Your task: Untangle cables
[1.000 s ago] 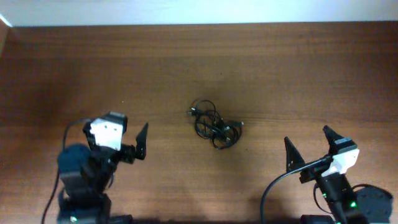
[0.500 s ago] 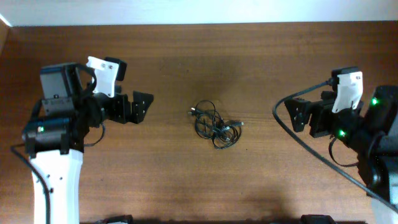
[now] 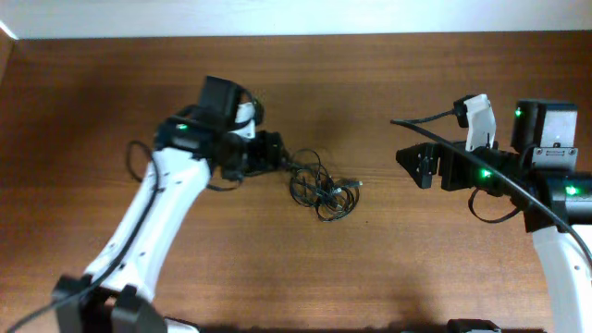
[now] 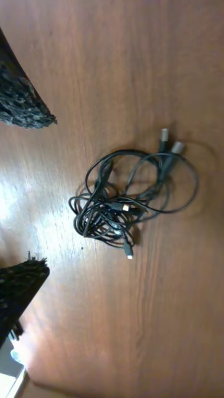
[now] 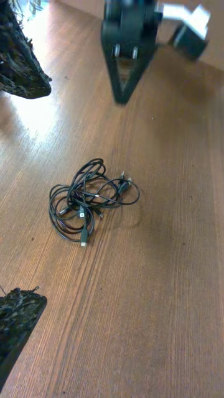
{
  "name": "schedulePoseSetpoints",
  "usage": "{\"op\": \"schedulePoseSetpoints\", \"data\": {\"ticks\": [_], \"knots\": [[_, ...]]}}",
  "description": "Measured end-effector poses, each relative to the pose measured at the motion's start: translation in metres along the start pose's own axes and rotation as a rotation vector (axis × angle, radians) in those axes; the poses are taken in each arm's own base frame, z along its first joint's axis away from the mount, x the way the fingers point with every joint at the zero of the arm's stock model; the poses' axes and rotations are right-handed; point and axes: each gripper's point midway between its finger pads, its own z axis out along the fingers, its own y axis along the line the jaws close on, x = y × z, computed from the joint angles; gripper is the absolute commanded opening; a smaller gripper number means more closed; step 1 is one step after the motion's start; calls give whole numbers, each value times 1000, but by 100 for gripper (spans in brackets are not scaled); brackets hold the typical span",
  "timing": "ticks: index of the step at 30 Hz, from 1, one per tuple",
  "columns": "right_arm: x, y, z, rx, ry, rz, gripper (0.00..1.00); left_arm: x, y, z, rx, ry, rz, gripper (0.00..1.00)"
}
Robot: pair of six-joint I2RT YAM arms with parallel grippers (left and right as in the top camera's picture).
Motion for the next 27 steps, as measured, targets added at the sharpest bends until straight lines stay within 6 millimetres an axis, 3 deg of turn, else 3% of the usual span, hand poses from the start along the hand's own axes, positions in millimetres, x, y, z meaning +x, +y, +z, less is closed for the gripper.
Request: {"op": "schedulePoseSetpoints", "data": {"ticks": [8, 11, 14, 15, 17, 18, 23, 27], "knots": [[2, 0, 0, 0, 8, 7, 99, 25, -2, 101, -132, 155, -317, 77], [3, 0, 0, 0, 10, 8, 99, 30, -4, 125, -147, 173, -332, 65], [3, 0, 0, 0, 10, 7, 99, 36, -1, 137, -169, 193, -341, 49], [3, 0, 0, 0, 10, 8, 99, 36, 0, 138, -174, 194, -347, 43], [3, 0, 0, 1, 10, 7, 99, 35, 2, 138, -180, 188, -337, 8], [3, -1, 0, 3, 10, 8, 99, 34, 3, 138, -182, 187, -319, 0], [3, -1, 0, 4, 11, 8, 99, 10, -4, 122, -147, 161, -119, 0], [1, -2, 4, 0, 13, 25, 100, -30, -42, 69, -41, 9, 100, 0]]}}
